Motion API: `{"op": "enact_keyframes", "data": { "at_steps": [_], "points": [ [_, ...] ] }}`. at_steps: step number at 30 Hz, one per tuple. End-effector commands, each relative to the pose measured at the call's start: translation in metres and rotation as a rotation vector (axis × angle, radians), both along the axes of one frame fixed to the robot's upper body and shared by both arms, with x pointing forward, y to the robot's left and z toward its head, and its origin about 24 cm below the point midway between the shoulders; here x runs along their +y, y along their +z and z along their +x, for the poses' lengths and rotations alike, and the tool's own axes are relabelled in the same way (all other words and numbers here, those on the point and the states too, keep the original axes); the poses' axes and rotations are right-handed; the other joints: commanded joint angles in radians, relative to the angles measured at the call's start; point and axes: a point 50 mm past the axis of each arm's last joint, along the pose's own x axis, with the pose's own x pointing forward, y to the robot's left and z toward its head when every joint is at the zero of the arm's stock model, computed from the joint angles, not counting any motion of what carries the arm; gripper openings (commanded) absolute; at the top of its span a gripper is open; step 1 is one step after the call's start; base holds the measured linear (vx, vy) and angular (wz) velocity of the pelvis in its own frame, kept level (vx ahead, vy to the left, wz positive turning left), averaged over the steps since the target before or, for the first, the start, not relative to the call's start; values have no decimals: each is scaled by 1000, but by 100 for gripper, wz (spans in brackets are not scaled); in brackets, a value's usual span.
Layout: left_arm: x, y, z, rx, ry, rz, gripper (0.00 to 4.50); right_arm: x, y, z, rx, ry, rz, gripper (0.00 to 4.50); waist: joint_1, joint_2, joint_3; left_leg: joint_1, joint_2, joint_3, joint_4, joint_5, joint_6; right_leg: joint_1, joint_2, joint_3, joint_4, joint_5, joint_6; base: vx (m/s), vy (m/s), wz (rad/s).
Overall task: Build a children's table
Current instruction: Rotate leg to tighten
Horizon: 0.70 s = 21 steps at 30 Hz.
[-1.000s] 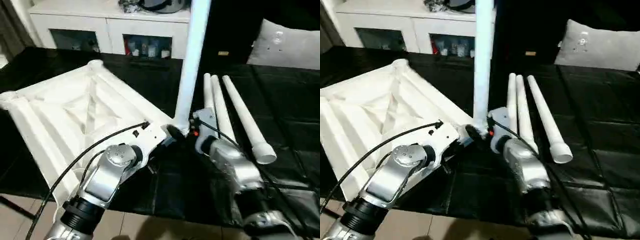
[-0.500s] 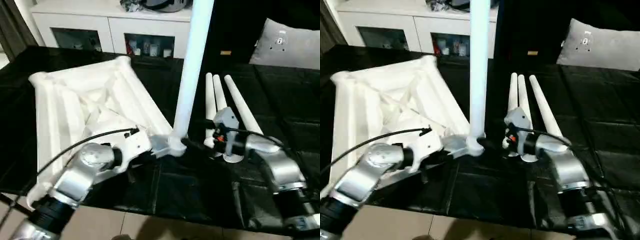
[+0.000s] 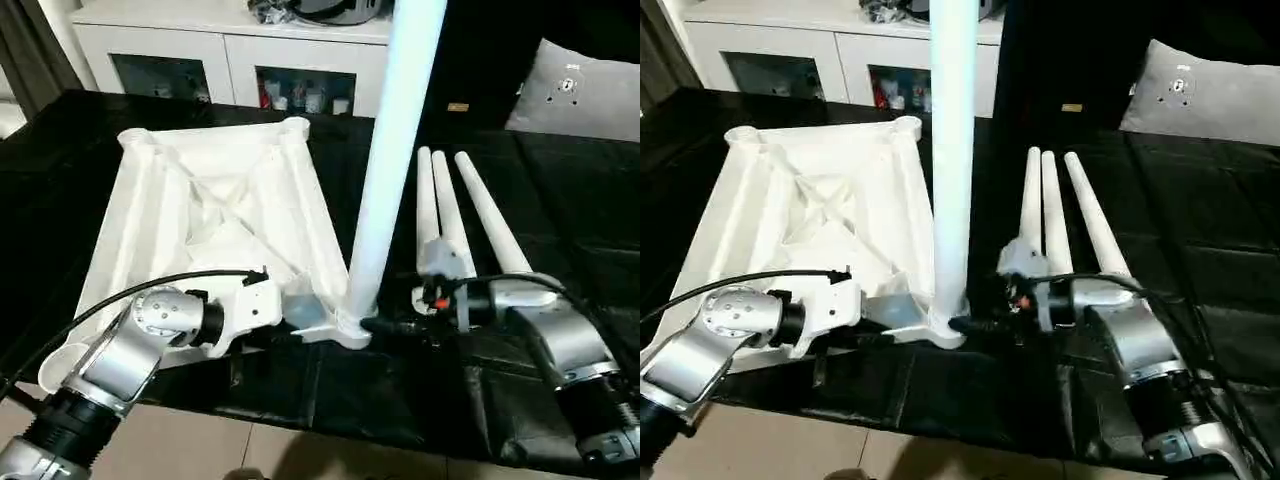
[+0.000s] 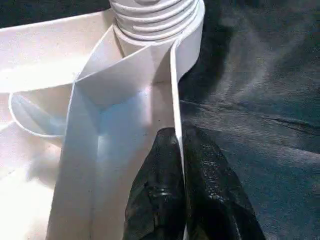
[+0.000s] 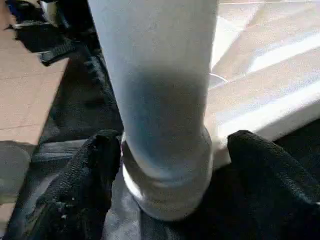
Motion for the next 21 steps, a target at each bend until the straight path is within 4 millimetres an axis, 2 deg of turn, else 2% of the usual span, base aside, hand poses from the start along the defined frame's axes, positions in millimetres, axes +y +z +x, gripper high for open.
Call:
{"op": "enact_keyframes", "data": {
  "at_steps": [1, 9, 21],
  "points": [
    [-3, -3, -5, 19, -63, 22, 0, 3, 2, 1, 2, 24, 2, 333, 0, 2, -59, -8, 52, -4, -66, -107, 76, 60, -87, 56, -75, -242, -178, 0, 0, 0],
    [-4, -5, -9, 33, -93, 22, 0, 11, -3, 2, 39, 24, 33, 265, 0, 2, -60, -10, 51, -5, -66, -107, 63, 62, -87, 56, -74, -245, -170, 0, 0, 0],
    [-7, -9, -15, 55, -99, 6, 0, 16, -13, -8, 76, 55, 31, 212, 0, 3, -59, -8, 50, -5, -67, -114, 60, 62, -86, 56, -76, -254, -165, 0, 0, 0]
  ]
}}
